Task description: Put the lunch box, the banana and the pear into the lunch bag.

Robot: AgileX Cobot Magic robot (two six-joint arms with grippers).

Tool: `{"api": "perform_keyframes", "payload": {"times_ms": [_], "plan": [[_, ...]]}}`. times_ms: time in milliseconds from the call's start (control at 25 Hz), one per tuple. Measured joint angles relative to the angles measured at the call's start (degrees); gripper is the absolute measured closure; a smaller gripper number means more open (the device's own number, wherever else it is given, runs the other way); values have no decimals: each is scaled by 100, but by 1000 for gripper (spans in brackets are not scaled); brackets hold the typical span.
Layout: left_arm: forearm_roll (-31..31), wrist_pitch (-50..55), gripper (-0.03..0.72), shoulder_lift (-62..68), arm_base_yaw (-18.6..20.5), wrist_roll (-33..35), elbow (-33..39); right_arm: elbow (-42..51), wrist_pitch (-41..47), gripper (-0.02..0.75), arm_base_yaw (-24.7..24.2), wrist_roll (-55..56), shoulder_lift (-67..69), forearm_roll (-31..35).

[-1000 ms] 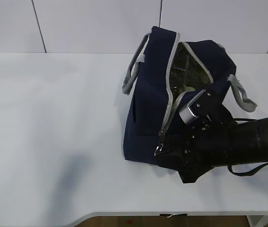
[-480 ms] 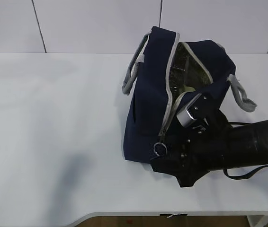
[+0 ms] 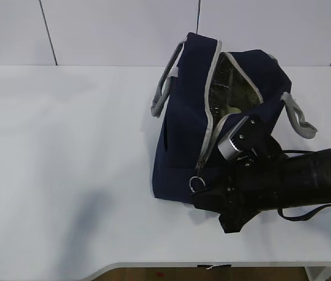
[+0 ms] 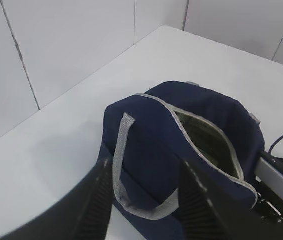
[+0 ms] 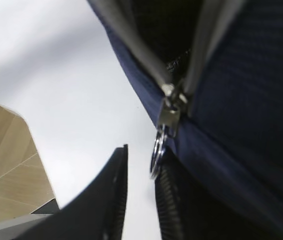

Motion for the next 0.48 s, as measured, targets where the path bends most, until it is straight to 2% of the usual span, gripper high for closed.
{"api": "perform_keyframes", "payload": {"times_ms": [480], "plan": [[0, 22, 370, 0, 0, 0, 0, 0, -219, 728, 0, -111, 0, 0]]}}
